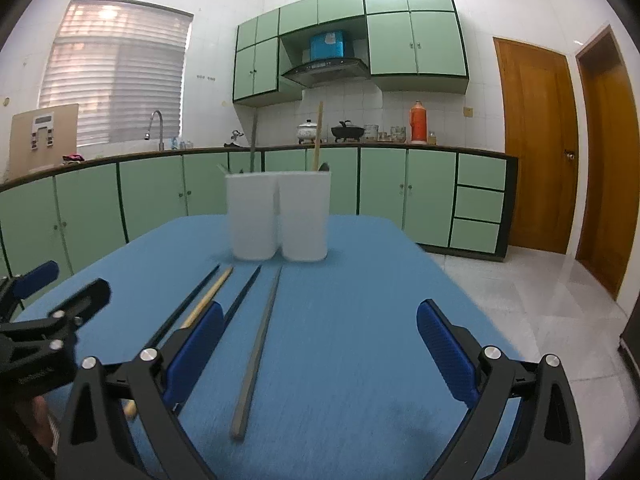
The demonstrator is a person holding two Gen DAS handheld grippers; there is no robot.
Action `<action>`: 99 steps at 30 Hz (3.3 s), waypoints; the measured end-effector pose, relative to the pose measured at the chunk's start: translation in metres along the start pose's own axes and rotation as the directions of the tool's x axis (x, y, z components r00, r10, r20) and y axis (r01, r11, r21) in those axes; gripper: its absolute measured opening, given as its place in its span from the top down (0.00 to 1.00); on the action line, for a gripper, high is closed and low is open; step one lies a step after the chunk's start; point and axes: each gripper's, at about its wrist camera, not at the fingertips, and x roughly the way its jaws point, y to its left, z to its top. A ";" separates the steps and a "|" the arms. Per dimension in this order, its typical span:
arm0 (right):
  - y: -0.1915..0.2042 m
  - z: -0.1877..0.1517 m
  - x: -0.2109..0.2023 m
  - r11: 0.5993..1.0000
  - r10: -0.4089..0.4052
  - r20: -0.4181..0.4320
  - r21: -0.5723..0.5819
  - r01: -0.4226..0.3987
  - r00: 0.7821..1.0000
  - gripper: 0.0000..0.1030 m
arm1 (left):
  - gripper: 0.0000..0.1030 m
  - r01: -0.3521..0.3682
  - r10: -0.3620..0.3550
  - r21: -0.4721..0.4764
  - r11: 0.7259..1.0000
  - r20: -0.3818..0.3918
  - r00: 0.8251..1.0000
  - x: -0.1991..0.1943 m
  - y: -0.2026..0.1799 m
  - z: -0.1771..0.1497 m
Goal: Organize utensils
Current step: 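Grasp the black gold-tipped chopstick with the left tool while the right tool grasps the dark grey chopstick, then lift both chopsticks, carry them over the white holder and lower them in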
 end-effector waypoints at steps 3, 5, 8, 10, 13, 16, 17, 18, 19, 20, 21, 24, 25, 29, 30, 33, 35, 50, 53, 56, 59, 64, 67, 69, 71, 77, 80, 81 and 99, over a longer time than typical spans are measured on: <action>0.002 -0.012 -0.004 1.000 0.014 0.004 -0.016 -0.014 1.000 0.14 | 0.12 0.008 -0.008 0.000 1.000 -0.017 1.000 -0.002 -0.002 -0.014; 0.003 -0.017 -0.005 1.000 0.019 0.004 -0.017 -0.018 1.000 0.22 | 0.25 0.015 -0.015 0.006 1.000 -0.035 0.999 -0.002 -0.005 -0.022; 0.003 -0.026 -0.007 0.999 0.034 0.003 -0.002 -0.034 0.999 0.35 | 0.27 0.021 -0.021 0.003 1.000 -0.059 0.998 -0.002 -0.007 -0.032; 0.004 -0.030 -0.008 0.999 0.033 0.005 -0.006 -0.033 0.999 0.39 | 0.28 0.022 -0.022 0.001 1.000 -0.060 0.998 -0.003 -0.009 -0.037; 0.007 -0.034 -0.008 0.999 0.041 -0.003 -0.008 -0.041 0.999 0.49 | 0.31 0.026 -0.025 0.011 1.000 -0.061 0.998 -0.007 -0.015 -0.047; 0.013 -0.037 -0.008 0.998 0.061 -0.015 -0.018 -0.061 0.998 0.55 | 0.32 0.036 -0.035 0.018 0.999 -0.051 0.998 -0.012 -0.021 -0.053; 0.016 -0.038 -0.008 0.997 0.067 -0.019 -0.025 -0.067 0.998 0.58 | 0.32 0.040 -0.039 0.020 0.999 -0.053 0.998 -0.013 -0.023 -0.055; 0.018 -0.038 -0.008 0.997 0.076 -0.021 -0.028 -0.076 0.997 0.59 | 0.32 0.045 -0.043 0.020 0.999 -0.055 0.998 -0.013 -0.024 -0.056; 0.019 -0.039 -0.009 0.996 0.081 -0.023 -0.032 -0.082 0.996 0.60 | 0.32 0.047 -0.046 0.018 0.999 -0.054 0.997 -0.014 -0.025 -0.058; 0.022 -0.040 -0.008 0.995 0.088 -0.028 -0.038 -0.089 0.996 0.63 | 0.32 0.049 -0.048 0.015 0.999 -0.053 0.997 -0.015 -0.026 -0.056; 0.024 -0.042 -0.008 0.995 0.091 -0.032 -0.045 -0.092 0.995 0.66 | 0.32 0.053 -0.052 0.013 0.999 -0.053 0.997 -0.015 -0.026 -0.057; 0.029 -0.046 -0.007 0.993 0.110 -0.048 -0.047 -0.112 0.993 0.77 | 0.33 0.059 -0.058 0.012 0.998 -0.054 0.997 -0.016 -0.027 -0.059; 0.030 -0.047 -0.008 0.992 0.111 -0.046 -0.049 -0.113 0.993 0.81 | 0.35 0.060 -0.060 0.010 0.998 -0.054 0.997 -0.016 -0.027 -0.059; 0.027 -0.048 -0.009 0.992 0.116 -0.049 -0.043 -0.118 0.992 0.91 | 0.40 0.059 -0.059 0.001 0.998 -0.056 0.997 -0.016 -0.028 -0.059; 0.026 -0.050 -0.010 0.992 0.115 -0.050 -0.040 -0.117 0.992 0.91 | 0.42 0.059 -0.059 -0.002 0.998 -0.058 0.997 -0.015 -0.028 -0.059; 0.021 -0.048 -0.012 0.994 0.109 -0.043 -0.023 -0.110 0.993 0.92 | 0.47 0.054 -0.054 -0.005 0.999 -0.060 0.997 -0.015 -0.029 -0.058; 0.021 -0.047 -0.012 0.994 0.105 -0.040 -0.021 -0.106 0.994 0.92 | 0.50 0.051 -0.051 -0.006 0.999 -0.059 0.997 -0.015 -0.031 -0.058; 0.018 -0.044 -0.020 0.994 0.102 -0.017 -0.024 -0.103 0.995 0.92 | 0.94 0.050 -0.053 -0.050 0.998 -0.065 0.996 -0.017 -0.034 -0.053; 0.016 -0.039 -0.025 0.994 0.104 -0.002 -0.024 -0.104 0.995 0.92 | 0.94 0.028 -0.029 -0.040 0.999 -0.039 0.999 -0.024 -0.035 -0.046; 0.012 -0.028 -0.029 0.994 0.109 0.021 -0.020 -0.108 0.994 0.92 | 0.94 0.026 -0.026 -0.040 0.999 -0.006 1.000 -0.032 -0.035 -0.034; 0.007 -0.011 -0.036 0.994 0.112 0.060 -0.021 -0.111 0.992 0.92 | 0.94 0.017 -0.016 -0.024 1.000 0.038 0.999 -0.039 -0.036 -0.016; 0.000 0.027 -0.042 0.990 0.138 0.117 -0.029 -0.135 0.984 0.92 | 0.94 0.026 -0.024 -0.015 1.000 0.120 0.992 -0.047 -0.033 0.023; -0.006 0.049 -0.041 0.987 0.161 0.135 -0.016 -0.160 0.978 0.92 | 0.94 0.037 -0.034 -0.017 0.999 0.145 0.989 -0.046 -0.032 0.044; -0.009 0.066 -0.039 0.984 0.177 0.148 -0.010 -0.178 0.973 0.93 | 0.94 0.043 -0.040 -0.015 0.999 0.166 0.985 -0.045 -0.030 0.061; -0.011 0.082 -0.036 0.982 0.189 0.152 -0.007 -0.190 0.970 0.93 | 0.94 0.045 -0.044 -0.001 0.999 0.174 0.984 -0.041 -0.031 0.076; -0.017 0.125 -0.013 0.974 0.225 0.097 0.018 -0.227 0.970 0.93 | 0.94 0.083 -0.083 0.008 0.997 0.136 0.987 -0.016 -0.029 0.117; -0.020 0.146 -0.003 0.970 0.240 0.080 0.026 -0.243 0.968 0.93 | 0.94 0.095 -0.094 0.000 0.996 0.123 0.988 -0.002 -0.025 0.138; -0.020 0.154 0.001 0.969 0.245 0.073 0.027 -0.247 0.967 0.93 | 0.94 0.098 -0.097 -0.002 0.995 0.118 0.988 0.002 -0.025 0.143; -0.032 0.228 0.037 0.953 0.296 0.050 0.050 -0.298 0.954 0.93 | 0.94 0.174 -0.169 -0.022 0.985 0.152 0.974 0.032 -0.020 0.221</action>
